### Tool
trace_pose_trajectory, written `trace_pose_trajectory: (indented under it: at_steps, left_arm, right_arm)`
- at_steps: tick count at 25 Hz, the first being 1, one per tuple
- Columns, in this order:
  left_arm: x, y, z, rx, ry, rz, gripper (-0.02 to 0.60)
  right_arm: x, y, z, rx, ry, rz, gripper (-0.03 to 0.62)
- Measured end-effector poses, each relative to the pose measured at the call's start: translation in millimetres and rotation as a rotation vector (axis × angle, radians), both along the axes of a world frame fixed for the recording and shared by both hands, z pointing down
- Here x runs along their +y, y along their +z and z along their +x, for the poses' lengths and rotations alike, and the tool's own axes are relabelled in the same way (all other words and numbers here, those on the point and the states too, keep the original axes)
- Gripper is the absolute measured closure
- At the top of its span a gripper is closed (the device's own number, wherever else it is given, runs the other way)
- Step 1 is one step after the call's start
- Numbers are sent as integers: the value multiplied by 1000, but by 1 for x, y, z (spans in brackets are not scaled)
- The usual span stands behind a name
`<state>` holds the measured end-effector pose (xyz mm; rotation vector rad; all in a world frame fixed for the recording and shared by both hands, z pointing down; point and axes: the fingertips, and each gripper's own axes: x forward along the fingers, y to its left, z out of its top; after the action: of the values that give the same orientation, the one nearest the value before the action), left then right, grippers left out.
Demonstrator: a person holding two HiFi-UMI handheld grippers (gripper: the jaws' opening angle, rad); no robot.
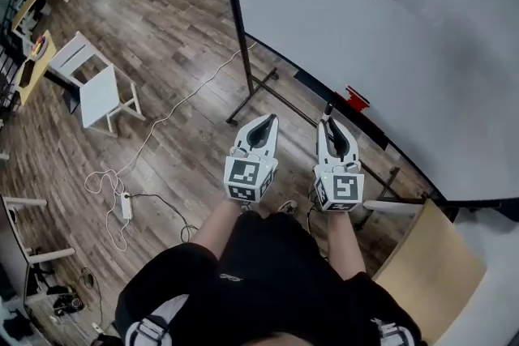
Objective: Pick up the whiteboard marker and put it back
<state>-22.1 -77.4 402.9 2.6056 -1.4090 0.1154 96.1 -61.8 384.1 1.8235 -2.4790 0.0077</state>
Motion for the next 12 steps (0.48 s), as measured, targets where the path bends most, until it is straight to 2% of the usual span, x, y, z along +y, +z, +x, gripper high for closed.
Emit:
trace_pose_trajectory:
  at_steps: [7,12]
  left_arm:
    - [-7,2,-11,-35,-100,-9,575]
    - [-7,14,-9,-35,-128,-37,575]
  right_arm:
    - [-20,8,-13,48,-107,-4,542]
    - [-29,18,-11,129,-141,-26,542]
